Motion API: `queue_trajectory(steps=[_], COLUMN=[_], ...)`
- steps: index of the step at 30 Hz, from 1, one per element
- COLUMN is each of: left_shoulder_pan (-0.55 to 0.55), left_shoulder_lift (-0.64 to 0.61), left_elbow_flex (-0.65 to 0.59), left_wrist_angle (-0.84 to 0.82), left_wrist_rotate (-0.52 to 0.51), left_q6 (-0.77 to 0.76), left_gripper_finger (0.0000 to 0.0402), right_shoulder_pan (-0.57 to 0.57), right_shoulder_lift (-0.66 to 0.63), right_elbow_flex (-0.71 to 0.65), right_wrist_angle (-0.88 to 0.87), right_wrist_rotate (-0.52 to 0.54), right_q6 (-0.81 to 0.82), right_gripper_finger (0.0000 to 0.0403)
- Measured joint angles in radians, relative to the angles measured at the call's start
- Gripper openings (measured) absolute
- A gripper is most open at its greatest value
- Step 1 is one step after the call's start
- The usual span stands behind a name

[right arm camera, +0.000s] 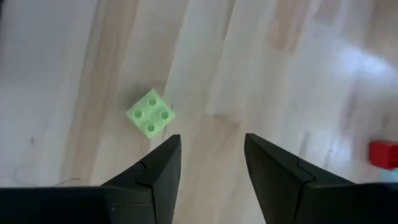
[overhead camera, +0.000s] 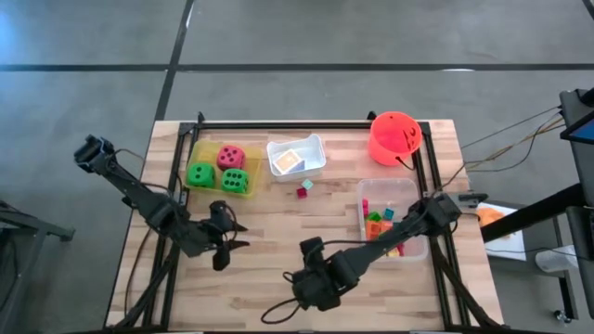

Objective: Pick & Place Toys
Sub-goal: Put the light green game piece into the transparent bin

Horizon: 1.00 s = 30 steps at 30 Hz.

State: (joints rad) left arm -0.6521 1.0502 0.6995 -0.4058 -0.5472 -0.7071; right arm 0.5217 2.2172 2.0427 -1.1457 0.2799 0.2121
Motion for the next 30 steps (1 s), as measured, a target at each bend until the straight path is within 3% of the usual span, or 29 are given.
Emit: queue_trajectory(steps=[10,30], left_shoulder_pan=[0.001,0.0], left_shoulder_lift=[-0.008,-0.008], left_elbow_flex=[0.001,0.001], left_wrist_angle=[0.029,0.036], left_wrist_rotate=[0.0,-0.003], left_q6=[0.029,0.026], left_gripper_finger=[0.019,0.019], right_shoulder_pan=[-0.009,-0.01], right_shoulder_lift=[0.098,0.16], right_elbow_flex=[-0.002,-0.002], right_wrist_angle=[0.03,0.11], right_wrist_rotate=[-0.197,-0.194], right_q6=[-0.171,-0.386], right_gripper_finger=[0.0173,0.0173])
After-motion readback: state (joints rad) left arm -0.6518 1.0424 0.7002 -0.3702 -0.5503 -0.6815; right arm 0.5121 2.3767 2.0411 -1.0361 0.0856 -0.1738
